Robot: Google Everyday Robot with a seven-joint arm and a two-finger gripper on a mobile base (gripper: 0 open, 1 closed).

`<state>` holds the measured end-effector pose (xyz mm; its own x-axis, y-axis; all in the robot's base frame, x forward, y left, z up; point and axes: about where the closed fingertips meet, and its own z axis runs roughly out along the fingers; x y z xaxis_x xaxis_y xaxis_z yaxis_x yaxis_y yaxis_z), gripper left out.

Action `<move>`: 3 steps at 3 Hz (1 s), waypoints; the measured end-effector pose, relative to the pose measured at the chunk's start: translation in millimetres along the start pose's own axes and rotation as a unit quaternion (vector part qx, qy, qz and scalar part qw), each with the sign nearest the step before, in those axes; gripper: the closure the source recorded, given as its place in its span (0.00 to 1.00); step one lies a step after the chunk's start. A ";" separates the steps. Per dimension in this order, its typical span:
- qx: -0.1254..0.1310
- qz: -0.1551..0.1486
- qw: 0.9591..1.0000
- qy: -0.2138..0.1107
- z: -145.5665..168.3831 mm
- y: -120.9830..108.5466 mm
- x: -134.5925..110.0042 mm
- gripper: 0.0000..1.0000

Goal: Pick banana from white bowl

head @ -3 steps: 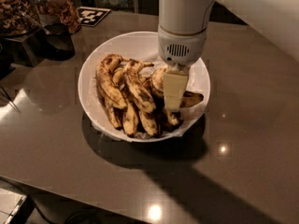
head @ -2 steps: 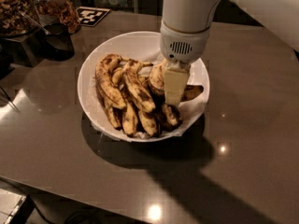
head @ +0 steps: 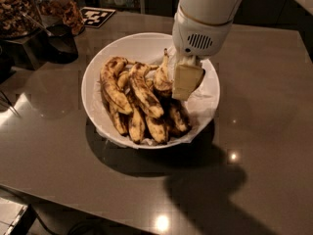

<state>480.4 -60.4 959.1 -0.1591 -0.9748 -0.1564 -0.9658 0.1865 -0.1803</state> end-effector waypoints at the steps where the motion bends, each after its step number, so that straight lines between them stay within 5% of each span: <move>1: 0.000 -0.010 1.000 -0.013 -4.8 0.8 -1.2 1.00; 3: 0.019 -0.041 0.997 -0.063 -28.1 7.7 -0.4 1.00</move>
Offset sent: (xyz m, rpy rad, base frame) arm -0.0111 -0.0038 0.0114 0.0614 0.0008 0.0791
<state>467.2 -62.0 985.1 -0.0506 -0.9642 -0.2602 -0.9657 0.1137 -0.2335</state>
